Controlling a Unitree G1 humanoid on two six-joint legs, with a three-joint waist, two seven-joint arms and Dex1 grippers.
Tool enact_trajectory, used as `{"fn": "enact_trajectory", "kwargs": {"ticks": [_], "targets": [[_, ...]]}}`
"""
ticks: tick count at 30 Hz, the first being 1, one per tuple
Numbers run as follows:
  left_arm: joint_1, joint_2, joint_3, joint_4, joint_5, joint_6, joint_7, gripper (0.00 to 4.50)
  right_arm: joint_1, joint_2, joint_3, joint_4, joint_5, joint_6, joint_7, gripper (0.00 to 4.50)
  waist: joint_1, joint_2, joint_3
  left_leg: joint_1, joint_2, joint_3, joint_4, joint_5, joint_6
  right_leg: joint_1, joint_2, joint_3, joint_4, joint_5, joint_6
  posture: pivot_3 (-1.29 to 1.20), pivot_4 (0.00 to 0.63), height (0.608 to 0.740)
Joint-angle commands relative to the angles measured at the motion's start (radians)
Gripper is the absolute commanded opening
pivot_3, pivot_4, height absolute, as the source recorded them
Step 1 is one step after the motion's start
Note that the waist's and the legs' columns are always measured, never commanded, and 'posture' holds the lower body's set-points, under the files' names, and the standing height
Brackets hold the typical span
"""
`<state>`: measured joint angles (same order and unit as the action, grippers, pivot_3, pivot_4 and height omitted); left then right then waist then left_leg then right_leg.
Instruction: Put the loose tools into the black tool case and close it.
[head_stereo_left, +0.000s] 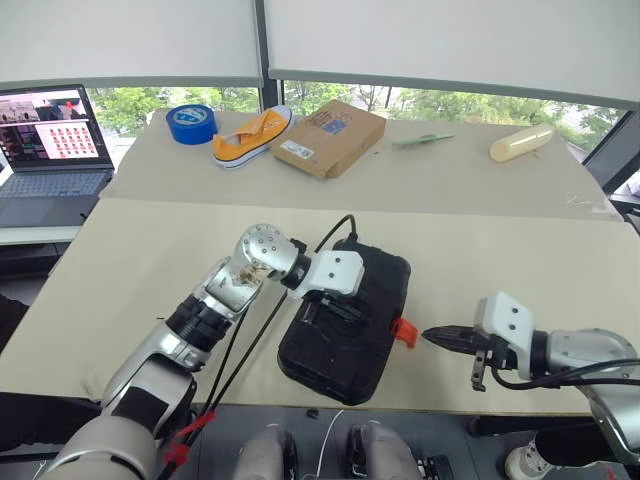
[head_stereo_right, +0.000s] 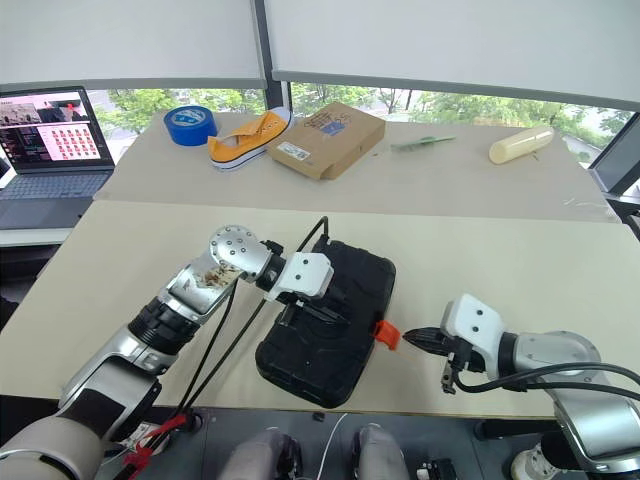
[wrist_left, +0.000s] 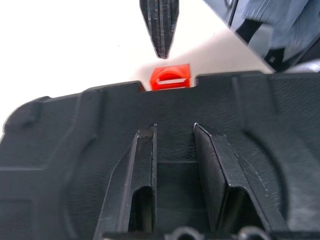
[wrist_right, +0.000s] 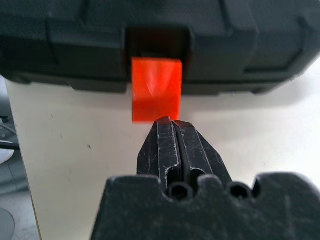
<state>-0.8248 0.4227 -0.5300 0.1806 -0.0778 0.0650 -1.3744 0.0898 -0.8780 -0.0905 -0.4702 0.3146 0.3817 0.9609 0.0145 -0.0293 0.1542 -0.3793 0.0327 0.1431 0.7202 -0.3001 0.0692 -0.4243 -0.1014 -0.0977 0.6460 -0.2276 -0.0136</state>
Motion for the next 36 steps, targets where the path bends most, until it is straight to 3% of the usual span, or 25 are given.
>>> {"fn": "enact_trajectory", "kwargs": {"ticks": [1,8,18,28,36], "targets": [[0.027,0.012,-0.054,0.078,0.086,-0.026,-0.005,1.28,-0.023,0.015,0.035,-0.014,-0.029,0.024,-0.040,0.00,0.000,0.000,0.000,0.000,0.000,0.000,0.000,0.000,0.000,0.000,-0.001,0.000,0.000,0.000,0.000,0.00,0.150,0.731],[0.031,0.002,-0.032,0.067,0.067,-0.006,0.012,1.28,-0.042,0.061,0.142,0.032,-0.105,0.004,-0.084,0.00,0.000,0.000,-0.001,0.000,0.000,0.000,0.000,-0.001,0.002,0.001,-0.002,-0.001,0.000,0.000,0.000,0.00,0.150,0.731],[0.040,-0.005,-0.035,0.057,0.069,-0.012,0.020,1.28,-0.102,0.165,0.181,0.058,-0.115,-0.008,-0.130,0.00,-0.001,0.000,-0.001,0.000,0.000,0.000,0.000,-0.001,0.002,0.001,-0.002,-0.001,0.000,0.000,0.001,0.00,0.150,0.731],[0.036,-0.015,-0.053,0.109,0.110,-0.077,0.034,1.28,-0.120,0.226,0.079,-0.050,0.002,0.042,-0.151,0.00,-0.011,0.000,-0.001,0.000,0.001,0.000,0.000,-0.001,0.001,0.000,-0.001,0.000,0.000,0.000,0.001,0.00,0.150,0.731],[0.034,-0.024,-0.053,0.139,0.122,-0.105,0.041,1.28,-0.128,0.210,0.044,-0.117,0.062,0.120,-0.144,0.00,-0.014,0.001,-0.003,0.003,0.001,0.000,-0.003,-0.001,0.001,0.001,-0.001,0.001,0.000,0.000,0.000,0.00,0.150,0.731]]}}
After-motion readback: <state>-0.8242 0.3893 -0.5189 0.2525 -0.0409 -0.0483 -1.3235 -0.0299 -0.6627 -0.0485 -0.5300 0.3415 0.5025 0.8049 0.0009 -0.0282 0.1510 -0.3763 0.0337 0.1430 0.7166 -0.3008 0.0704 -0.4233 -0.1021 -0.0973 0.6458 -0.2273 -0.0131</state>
